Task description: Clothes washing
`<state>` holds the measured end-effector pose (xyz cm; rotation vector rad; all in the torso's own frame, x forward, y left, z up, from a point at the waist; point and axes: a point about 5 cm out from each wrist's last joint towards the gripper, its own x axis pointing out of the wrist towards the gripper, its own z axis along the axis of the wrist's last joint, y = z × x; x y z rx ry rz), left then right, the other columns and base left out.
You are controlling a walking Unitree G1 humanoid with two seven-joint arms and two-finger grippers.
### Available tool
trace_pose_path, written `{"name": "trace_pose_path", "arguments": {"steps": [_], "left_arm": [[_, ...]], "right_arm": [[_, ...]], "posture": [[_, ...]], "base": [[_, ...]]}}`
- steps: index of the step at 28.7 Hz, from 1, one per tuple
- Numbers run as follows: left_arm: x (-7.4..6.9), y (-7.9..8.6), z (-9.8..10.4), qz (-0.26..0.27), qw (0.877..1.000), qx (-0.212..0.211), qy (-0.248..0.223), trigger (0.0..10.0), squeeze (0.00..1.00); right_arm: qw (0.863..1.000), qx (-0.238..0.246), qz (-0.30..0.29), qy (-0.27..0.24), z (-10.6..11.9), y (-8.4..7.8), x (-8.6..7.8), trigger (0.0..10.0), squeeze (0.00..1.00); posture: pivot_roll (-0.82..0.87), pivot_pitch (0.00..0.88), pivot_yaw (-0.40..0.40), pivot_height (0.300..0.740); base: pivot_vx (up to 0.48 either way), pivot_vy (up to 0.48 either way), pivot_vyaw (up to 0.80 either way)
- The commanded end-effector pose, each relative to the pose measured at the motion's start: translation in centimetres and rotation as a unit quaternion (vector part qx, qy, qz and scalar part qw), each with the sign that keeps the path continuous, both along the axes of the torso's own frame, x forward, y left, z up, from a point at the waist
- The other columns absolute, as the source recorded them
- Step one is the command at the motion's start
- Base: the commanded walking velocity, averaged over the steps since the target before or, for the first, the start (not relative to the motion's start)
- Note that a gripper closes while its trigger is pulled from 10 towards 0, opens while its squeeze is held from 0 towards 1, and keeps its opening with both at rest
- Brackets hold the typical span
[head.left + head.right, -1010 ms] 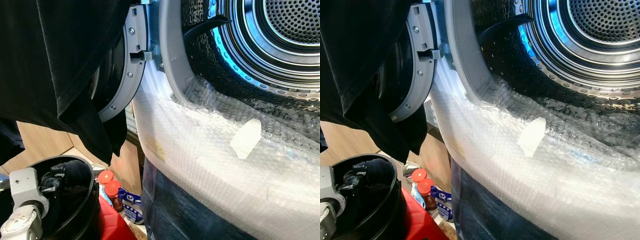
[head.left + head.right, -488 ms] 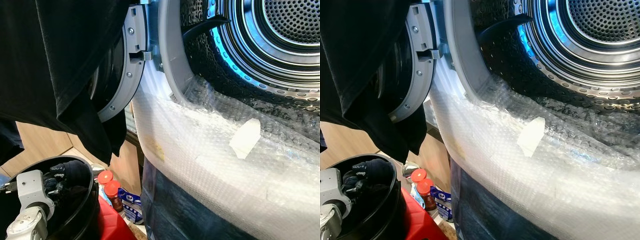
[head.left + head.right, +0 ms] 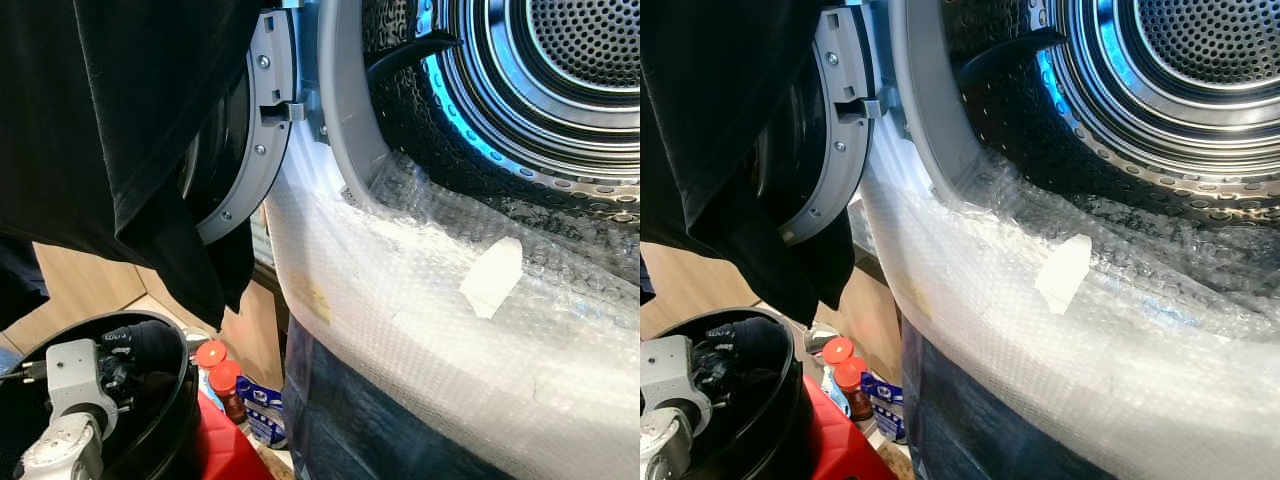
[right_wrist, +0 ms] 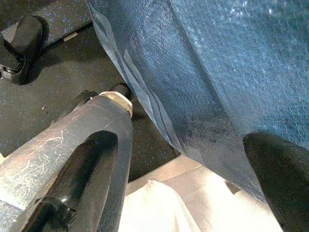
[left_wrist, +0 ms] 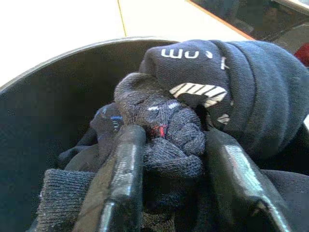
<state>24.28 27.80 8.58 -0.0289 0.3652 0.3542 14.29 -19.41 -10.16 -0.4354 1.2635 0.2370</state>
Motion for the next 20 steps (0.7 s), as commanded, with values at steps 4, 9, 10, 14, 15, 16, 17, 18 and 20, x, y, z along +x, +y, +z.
{"name": "trace_pose_path", "arguments": {"steps": [4, 9, 10, 14, 15, 16, 17, 18, 20], "left_arm": [[-0.1, 0.0, 0.1, -0.014, 1.0, 0.01, -0.001, 0.0, 0.0], [0.0, 0.0, 0.3, -0.019, 1.0, 0.015, -0.007, 0.0, 0.0], [0.0, -0.1, 0.3, -0.027, 1.0, 0.016, -0.005, 0.0, 0.0], [0.1, -0.6, 0.1, -0.048, 0.999, 0.015, 0.001, 0.0, 0.0], [0.0, -0.6, 0.1, -0.05, 0.999, 0.015, 0.002, 0.0, 0.0], [0.1, -0.7, 0.0, -0.052, 0.999, 0.016, 0.002, 0.0, 0.0], [0.1, -0.7, 0.0, -0.053, 0.998, 0.016, 0.003, 0.0, 0.0], [0.1, -0.8, 0.0, -0.056, 0.998, 0.016, 0.004, 0.0, 0.0], [0.2, -1.1, -0.1, -0.065, 0.998, 0.015, 0.005, 0.0, 0.0]], "right_arm": [[1.0, 0.003, -0.001, 0.001, 0.0, 0.1, -0.1, 10.0, 0.0], [1.0, 0.003, 0.0, 0.0, 0.0, 0.1, -0.1, 10.0, 0.0], [1.0, 0.003, 0.001, 0.0, 0.0, 0.1, -0.1, 10.0, 0.0], [1.0, 0.004, 0.001, 0.0, 0.0, 0.1, -0.1, 10.0, 0.0], [1.0, 0.004, 0.001, 0.0, 0.0, 0.1, -0.1, 10.0, 0.0], [1.0, 0.004, 0.001, 0.0, 0.0, 0.1, -0.1, 10.0, 0.0], [1.0, 0.005, 0.001, 0.0, 0.0, 0.1, -0.1, 10.0, 0.0], [1.0, 0.005, 0.001, 0.0, 0.0, 0.1, -0.1, 10.0, 0.0], [1.0, 0.005, 0.001, 0.0, 0.0, 0.1, -0.1, 10.0, 0.0]], "posture": [[0.21, 0.0, 0.008, 0.74], [0.21, 0.0, 0.007, 0.74], [0.21, 0.0, 0.007, 0.74], [0.21, 0.0, 0.007, 0.74], [0.21, 0.0, 0.007, 0.74], [0.21, 0.0, 0.007, 0.74], [0.21, 0.0, 0.007, 0.74], [0.21, 0.0, 0.006, 0.74], [0.21, 0.0, 0.007, 0.74]], "base": [[0.0, 0.0, 0.0], [0.0, 0.0, 0.0], [0.0, 0.0, 0.0], [0.0, 0.0, 0.0], [0.0, 0.0, 0.0], [0.0, 0.0, 0.0], [0.0, 0.0, 0.0], [0.0, 0.0, 0.0], [0.0, 0.0, 0.0]]}}
